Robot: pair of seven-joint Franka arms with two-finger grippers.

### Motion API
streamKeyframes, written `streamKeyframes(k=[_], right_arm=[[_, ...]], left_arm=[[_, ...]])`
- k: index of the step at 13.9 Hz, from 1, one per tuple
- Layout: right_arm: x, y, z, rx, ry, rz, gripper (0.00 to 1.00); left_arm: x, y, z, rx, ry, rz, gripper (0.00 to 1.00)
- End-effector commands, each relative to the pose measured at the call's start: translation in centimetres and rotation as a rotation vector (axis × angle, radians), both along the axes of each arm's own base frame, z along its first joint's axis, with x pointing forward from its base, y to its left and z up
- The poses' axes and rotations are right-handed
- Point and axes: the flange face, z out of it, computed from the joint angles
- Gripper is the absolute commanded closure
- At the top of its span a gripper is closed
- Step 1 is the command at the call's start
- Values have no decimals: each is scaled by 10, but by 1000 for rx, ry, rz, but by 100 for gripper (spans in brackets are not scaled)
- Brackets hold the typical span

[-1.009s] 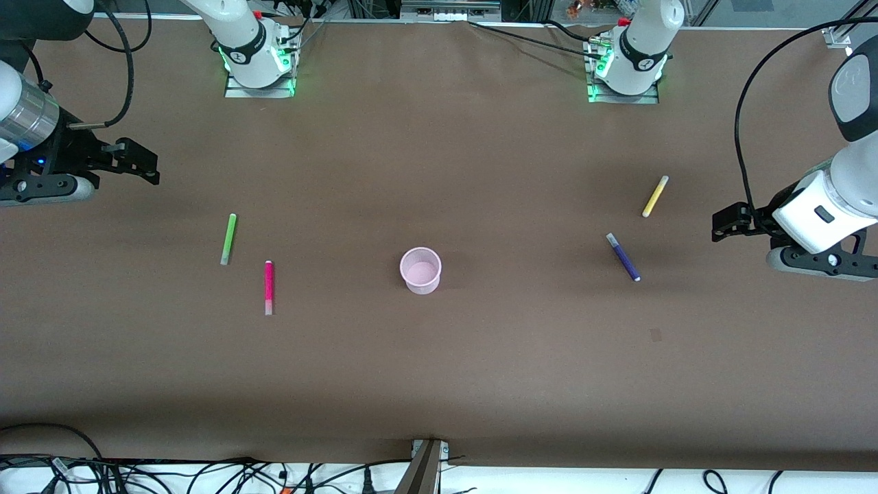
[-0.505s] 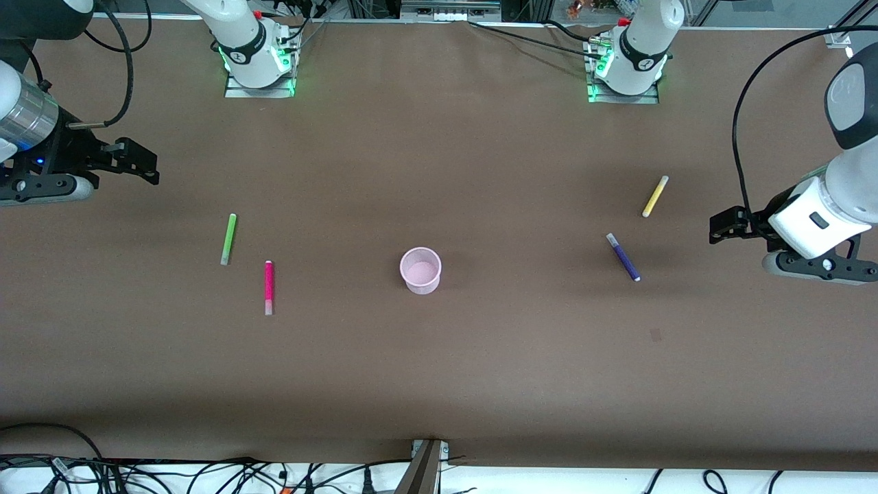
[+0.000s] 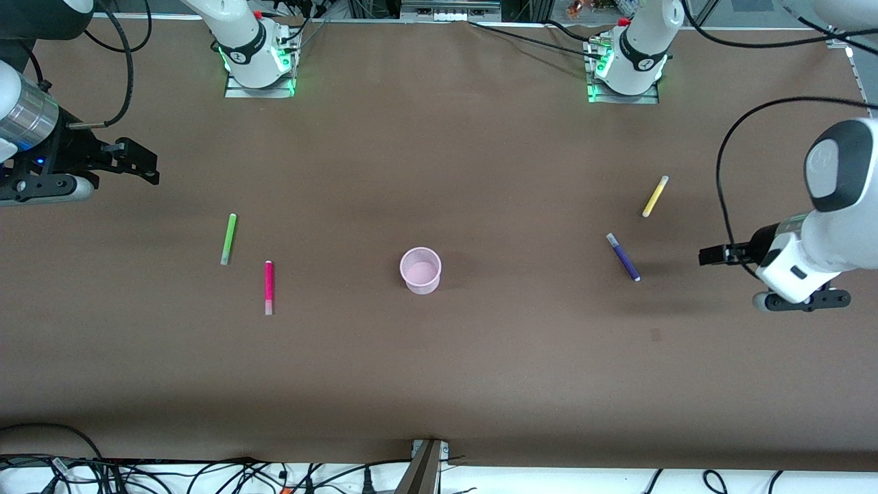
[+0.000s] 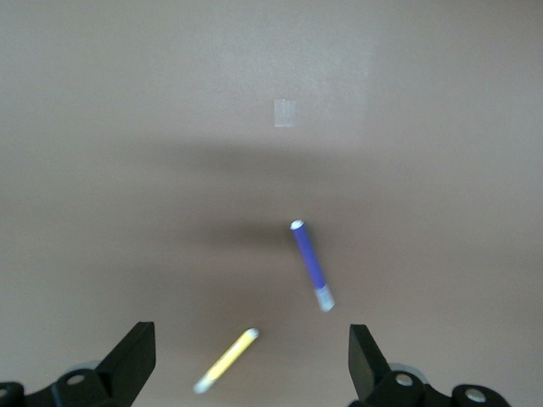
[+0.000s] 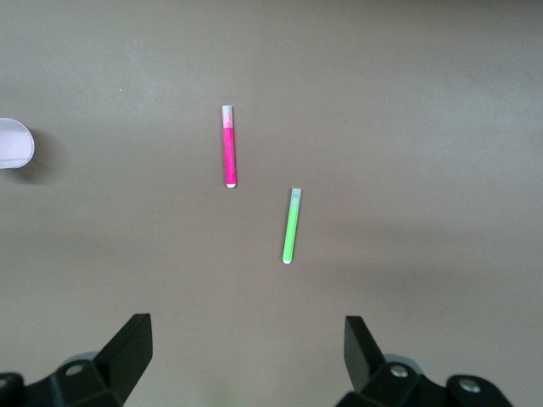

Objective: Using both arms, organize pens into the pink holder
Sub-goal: 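Lower the left gripper over the purple marker and close on it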

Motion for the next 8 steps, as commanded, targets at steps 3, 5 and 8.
streamKeyframes(k=[3,5,8], right_arm=[[1,0,6,0,4,-6,0],[1,0,6,0,4,-6,0],[1,0,6,0,4,-6,0]], left_arm=[[-1,-32,-76,12,-12,286,0],[-14,-49,-111,32,-13,385,0],[-31,-59,-145,41,-23,510,0]])
